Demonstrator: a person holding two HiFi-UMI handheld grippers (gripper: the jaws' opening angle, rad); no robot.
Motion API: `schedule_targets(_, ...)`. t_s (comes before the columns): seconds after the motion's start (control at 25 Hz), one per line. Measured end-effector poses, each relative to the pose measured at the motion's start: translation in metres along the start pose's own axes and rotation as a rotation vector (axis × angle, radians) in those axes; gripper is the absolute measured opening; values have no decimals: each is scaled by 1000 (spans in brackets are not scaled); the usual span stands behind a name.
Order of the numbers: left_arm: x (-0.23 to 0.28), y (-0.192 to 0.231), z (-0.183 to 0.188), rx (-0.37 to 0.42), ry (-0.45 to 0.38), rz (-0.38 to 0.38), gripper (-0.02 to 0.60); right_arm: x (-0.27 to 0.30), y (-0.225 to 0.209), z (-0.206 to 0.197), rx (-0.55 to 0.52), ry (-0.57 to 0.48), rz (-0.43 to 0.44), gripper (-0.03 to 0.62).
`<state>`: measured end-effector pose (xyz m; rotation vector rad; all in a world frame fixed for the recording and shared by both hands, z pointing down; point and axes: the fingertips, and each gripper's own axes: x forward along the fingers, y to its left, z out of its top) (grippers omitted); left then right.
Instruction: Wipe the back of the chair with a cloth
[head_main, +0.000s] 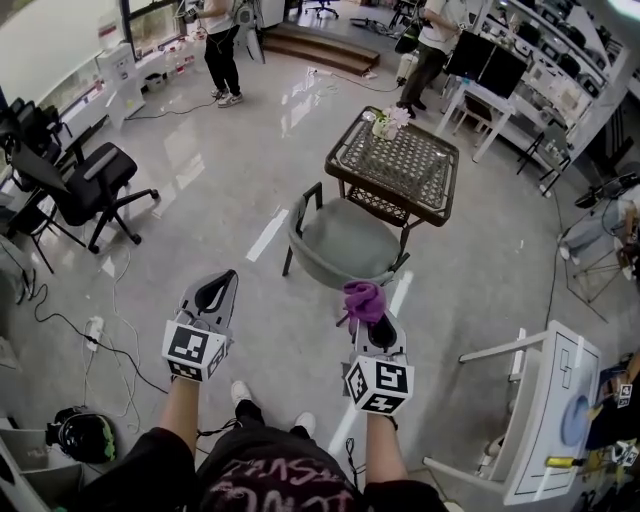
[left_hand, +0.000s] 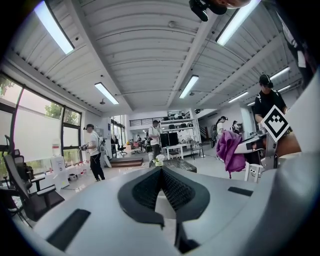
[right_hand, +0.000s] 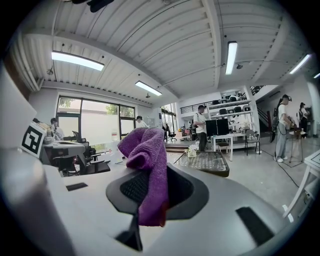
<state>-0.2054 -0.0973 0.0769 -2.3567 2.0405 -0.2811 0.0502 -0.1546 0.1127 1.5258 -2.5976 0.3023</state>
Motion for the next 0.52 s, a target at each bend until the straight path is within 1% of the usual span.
schedule_targets(0.12,-8,-3,11,16,-21,8,9,-7,1,6,-11,-5,8,83)
schedule_targets(0.52,-24,-5,27,15,-29,1,9,-20,6,16,-13,-19,4,83)
